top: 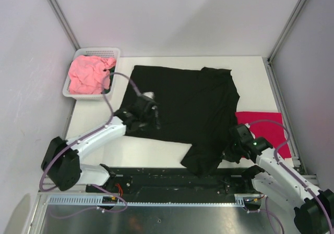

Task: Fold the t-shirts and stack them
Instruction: Flatten out the tshirt, then grap the side of the flattened tshirt closest away from the robot with both arms

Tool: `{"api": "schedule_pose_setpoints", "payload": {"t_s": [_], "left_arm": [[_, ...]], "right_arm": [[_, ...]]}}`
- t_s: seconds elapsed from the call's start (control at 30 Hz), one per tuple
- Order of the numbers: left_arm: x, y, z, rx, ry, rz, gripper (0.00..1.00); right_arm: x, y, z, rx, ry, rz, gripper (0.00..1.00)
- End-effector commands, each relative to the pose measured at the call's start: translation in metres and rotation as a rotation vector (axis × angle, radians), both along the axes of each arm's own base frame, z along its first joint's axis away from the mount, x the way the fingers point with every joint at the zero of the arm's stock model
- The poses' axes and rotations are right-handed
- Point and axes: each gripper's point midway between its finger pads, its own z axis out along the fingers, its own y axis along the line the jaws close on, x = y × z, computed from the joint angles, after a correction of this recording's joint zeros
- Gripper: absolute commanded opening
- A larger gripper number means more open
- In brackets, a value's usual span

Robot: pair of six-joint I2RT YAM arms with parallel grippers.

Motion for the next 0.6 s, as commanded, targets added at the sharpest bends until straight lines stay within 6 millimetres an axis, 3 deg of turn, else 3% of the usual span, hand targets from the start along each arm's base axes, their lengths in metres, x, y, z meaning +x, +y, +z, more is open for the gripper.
{"api": "schedule_pose_setpoints", "payload": {"t_s": [0.0,0.1,0.3,0.4,0.57], "left_arm": [[0.039,0.093,-0.006,0.066,-0.03,0.395,0.4],[0.062,0.133,-0.012,0.132,-0.029,0.507,0.4],[0.091,0.17,-0.024,0.267,-0.004,0.58,0.4],[0.084,0.186,-0.023,0.312,-0.01,0.622,0.42],[0.053,0.224,-0.025,0.353,-0.008,0.737,0.44]], "right_arm": [[-0.012,0.001,-0.007,-0.005,0.074,0.05,0.0],[-0.009,0.004,-0.008,-0.002,0.07,0.075,0.0],[-0.01,0.004,-0.008,0.012,0.078,0.096,0.0],[-0.009,0.005,-0.004,0.037,0.068,0.088,0.0],[-0.007,0.008,0.001,0.066,0.053,0.092,0.0]]}}
